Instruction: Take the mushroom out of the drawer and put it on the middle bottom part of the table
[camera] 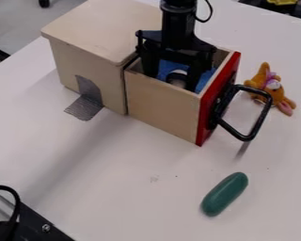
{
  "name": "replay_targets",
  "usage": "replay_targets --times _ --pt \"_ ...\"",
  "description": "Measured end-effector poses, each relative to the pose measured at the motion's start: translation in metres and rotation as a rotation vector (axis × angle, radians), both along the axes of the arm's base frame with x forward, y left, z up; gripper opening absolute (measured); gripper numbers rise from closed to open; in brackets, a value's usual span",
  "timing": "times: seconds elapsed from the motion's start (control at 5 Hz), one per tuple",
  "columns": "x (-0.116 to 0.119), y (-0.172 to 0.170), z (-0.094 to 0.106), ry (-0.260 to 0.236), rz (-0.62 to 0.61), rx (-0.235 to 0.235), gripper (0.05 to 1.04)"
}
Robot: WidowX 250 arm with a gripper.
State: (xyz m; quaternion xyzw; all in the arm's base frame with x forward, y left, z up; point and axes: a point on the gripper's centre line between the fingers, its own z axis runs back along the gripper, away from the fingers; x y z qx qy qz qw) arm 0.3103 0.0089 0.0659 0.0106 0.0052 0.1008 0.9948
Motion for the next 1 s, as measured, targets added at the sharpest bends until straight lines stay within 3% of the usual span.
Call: replay_targets --times 0.4,0.8,1.0 --pt "-0.0018 -0.0005 -0.0069 0.003 0.012 -0.024 0.972" --pt "-0.0036 0.0016 -0.0085 0.007 0.035 -0.031 0.434" --pt "-0.0048 0.0016 -0.0037 0.010 0.033 -0.031 0.310"
